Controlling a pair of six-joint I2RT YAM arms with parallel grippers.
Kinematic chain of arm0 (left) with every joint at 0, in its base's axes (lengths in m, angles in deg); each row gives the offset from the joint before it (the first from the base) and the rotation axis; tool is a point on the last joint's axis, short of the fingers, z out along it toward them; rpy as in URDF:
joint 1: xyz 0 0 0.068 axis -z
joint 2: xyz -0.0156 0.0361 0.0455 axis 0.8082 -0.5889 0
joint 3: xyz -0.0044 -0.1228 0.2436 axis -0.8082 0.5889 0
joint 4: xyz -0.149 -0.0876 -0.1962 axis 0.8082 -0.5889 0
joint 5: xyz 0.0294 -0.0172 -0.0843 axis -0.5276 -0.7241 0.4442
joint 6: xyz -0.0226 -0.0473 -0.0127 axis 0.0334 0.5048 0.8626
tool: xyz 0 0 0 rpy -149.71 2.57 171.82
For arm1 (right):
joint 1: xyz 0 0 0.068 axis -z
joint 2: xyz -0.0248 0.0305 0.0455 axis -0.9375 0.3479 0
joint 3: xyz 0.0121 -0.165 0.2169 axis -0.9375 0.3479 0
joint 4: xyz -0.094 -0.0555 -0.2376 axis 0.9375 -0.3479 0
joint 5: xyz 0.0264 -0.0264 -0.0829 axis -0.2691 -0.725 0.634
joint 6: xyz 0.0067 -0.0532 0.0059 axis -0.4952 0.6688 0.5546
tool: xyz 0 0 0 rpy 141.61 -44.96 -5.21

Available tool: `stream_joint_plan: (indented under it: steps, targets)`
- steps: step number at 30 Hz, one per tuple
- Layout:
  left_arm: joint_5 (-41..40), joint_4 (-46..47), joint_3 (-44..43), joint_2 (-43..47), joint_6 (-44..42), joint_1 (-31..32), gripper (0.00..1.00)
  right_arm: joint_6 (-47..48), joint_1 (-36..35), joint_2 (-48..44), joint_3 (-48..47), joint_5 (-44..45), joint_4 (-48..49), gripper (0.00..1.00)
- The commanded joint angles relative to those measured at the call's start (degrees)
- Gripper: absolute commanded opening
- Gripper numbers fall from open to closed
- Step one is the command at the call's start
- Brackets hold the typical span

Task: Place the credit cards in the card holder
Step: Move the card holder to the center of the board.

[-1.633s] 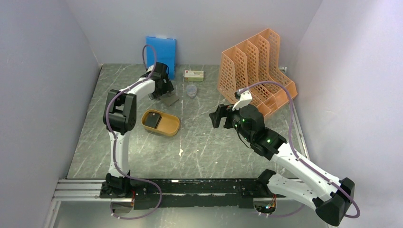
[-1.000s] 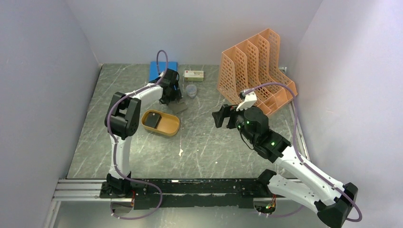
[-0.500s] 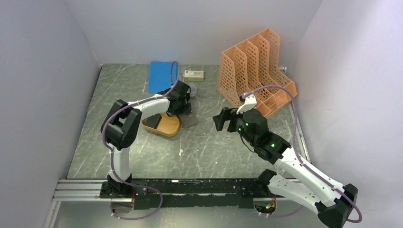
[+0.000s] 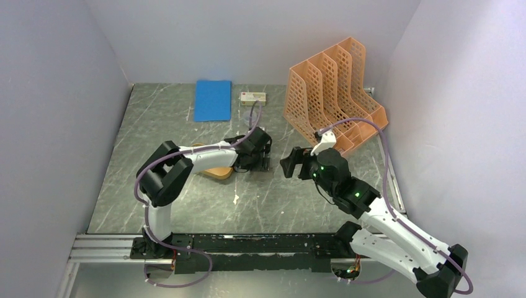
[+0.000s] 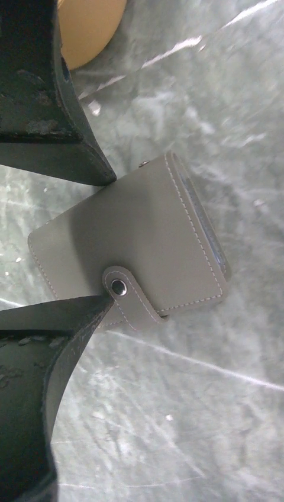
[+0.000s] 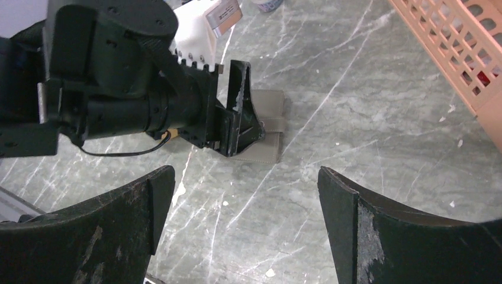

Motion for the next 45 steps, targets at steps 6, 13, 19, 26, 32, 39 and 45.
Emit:
stream_joint_plan:
  steps: [6, 13, 19, 26, 32, 39, 45]
  targets:
    - [-1.4, 2.5, 10.1, 7.1, 3.9, 7.5, 0.72, -3.8, -0.3, -2.7, 3.1, -1.2, -2.8, 0.94]
    - [-2.9, 2.9, 17.5, 14.7, 9.2, 14.4, 0.72, -6.1, -0.2, -1.1, 5.0, -3.9, -2.0, 0.92]
    - [-5.4, 1.2, 21.4, 25.6, 12.8, 15.6, 0.75, -9.0, -0.2, 3.5, 5.5, -4.4, -1.3, 0.89]
    - [-12.5, -3.7, 25.1, 40.3, 14.7, 15.6, 0.77, -13.3, -0.1, 16.3, 4.3, -2.6, 5.4, 0.82]
    - [-16.3, -5.6, 29.3, 49.7, 15.6, 15.4, 0.78, -15.0, 2.6, 29.3, -1.0, -3.4, 10.8, 0.88]
    - [-16.2, -6.3, 33.4, 54.8, 17.5, 15.3, 0.78, -13.5, 6.1, 41.0, -7.5, -6.6, 13.9, 0.87]
    - [-16.3, -6.8, 35.4, 58.2, 18.1, 15.2, 0.78, -10.7, 7.9, 50.3, -14.3, -6.5, 11.5, 0.82]
